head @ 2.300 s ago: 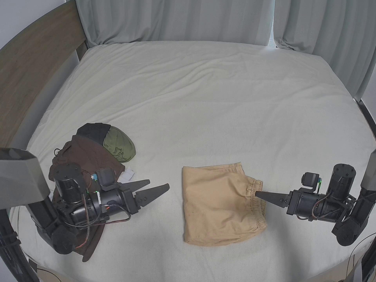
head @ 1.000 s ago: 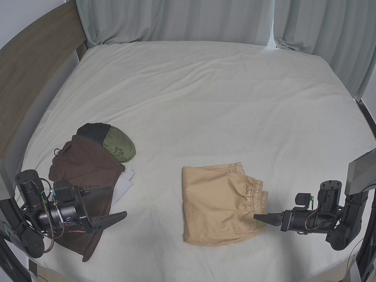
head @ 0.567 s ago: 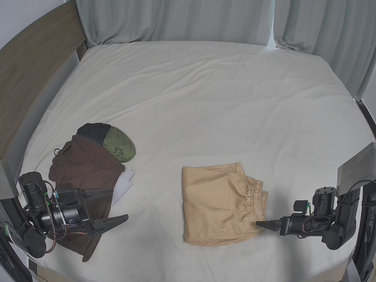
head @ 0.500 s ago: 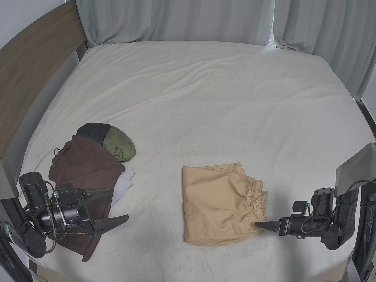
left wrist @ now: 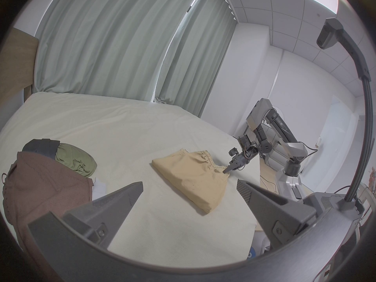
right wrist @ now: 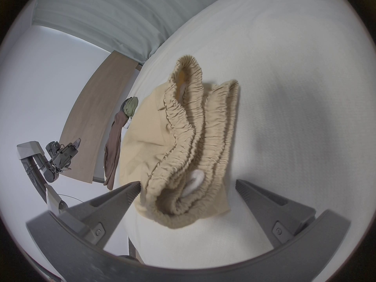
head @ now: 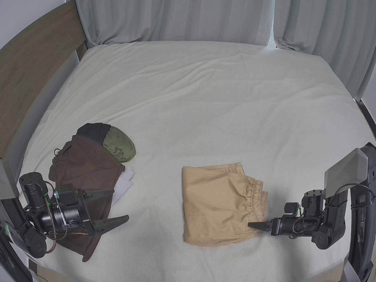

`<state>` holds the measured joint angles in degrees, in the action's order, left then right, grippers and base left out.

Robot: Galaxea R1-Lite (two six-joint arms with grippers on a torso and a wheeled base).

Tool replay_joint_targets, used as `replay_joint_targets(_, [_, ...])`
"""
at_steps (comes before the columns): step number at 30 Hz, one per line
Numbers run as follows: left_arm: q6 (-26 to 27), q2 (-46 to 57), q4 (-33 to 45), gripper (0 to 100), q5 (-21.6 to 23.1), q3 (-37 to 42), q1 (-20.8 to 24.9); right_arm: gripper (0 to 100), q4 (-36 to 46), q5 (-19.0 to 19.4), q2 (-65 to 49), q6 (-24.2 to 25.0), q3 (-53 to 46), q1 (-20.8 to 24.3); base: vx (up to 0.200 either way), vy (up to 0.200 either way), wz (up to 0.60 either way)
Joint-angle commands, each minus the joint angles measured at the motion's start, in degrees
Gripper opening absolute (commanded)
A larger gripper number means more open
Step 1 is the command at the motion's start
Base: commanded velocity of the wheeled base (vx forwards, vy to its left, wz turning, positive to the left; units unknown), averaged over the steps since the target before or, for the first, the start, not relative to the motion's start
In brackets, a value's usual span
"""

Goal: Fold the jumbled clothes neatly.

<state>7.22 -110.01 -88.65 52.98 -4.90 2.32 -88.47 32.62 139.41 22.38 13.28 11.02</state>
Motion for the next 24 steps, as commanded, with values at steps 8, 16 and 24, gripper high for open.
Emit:
replay_joint_targets(8, [0.0, 0.2, 0.0, 100, 0.0, 0.0, 0.0, 100, 0.0, 0.1, 1.4, 2.5, 2.5, 4.2, 0.0, 0.0, 0.0])
replay_joint_targets(16, [0.0, 0.2, 0.0, 100, 0.0, 0.0, 0.0, 0, 0.0, 0.1, 1.7, 2.6, 3.3, 4.6, 0.0, 0.0, 0.0])
replay_joint_targets(24, [0.0, 0.0, 0.0, 100, 0.0, 0.0, 0.1, 0, 0.0, 0.1, 1.5, 2.5, 3.5, 4.6, 0.0, 0.0, 0.0])
